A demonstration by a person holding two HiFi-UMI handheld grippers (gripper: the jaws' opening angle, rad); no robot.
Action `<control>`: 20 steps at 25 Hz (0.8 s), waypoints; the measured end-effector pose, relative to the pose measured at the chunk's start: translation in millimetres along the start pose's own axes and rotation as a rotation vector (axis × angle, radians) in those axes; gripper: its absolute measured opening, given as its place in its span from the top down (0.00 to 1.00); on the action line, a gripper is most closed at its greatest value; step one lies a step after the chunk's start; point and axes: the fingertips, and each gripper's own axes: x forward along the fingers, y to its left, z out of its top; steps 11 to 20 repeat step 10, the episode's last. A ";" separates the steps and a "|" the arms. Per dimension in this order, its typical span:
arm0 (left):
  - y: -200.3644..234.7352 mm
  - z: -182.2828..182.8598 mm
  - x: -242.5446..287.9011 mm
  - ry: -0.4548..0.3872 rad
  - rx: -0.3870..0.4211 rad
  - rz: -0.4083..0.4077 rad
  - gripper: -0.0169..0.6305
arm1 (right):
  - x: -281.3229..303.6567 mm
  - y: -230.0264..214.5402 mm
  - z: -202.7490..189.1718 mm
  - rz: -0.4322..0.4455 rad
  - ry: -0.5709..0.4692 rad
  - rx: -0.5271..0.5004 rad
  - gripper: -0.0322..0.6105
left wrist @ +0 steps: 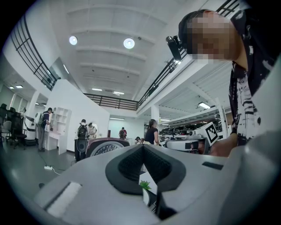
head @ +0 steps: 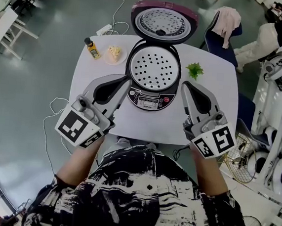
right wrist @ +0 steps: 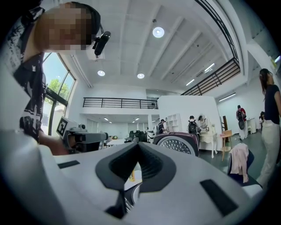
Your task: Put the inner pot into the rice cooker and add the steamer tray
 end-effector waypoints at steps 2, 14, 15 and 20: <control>0.4 0.0 -0.7 0.000 -0.001 0.000 0.97 | 0.7 1.0 -1.2 0.002 0.006 0.000 0.95; 2.9 3.3 -2.8 0.005 -0.001 -0.002 0.97 | 3.8 3.2 0.8 0.006 0.014 0.000 0.95; 2.9 3.3 -2.8 0.005 -0.001 -0.002 0.97 | 3.8 3.2 0.8 0.006 0.014 0.000 0.95; 2.9 3.3 -2.8 0.005 -0.001 -0.002 0.97 | 3.8 3.2 0.8 0.006 0.014 0.000 0.95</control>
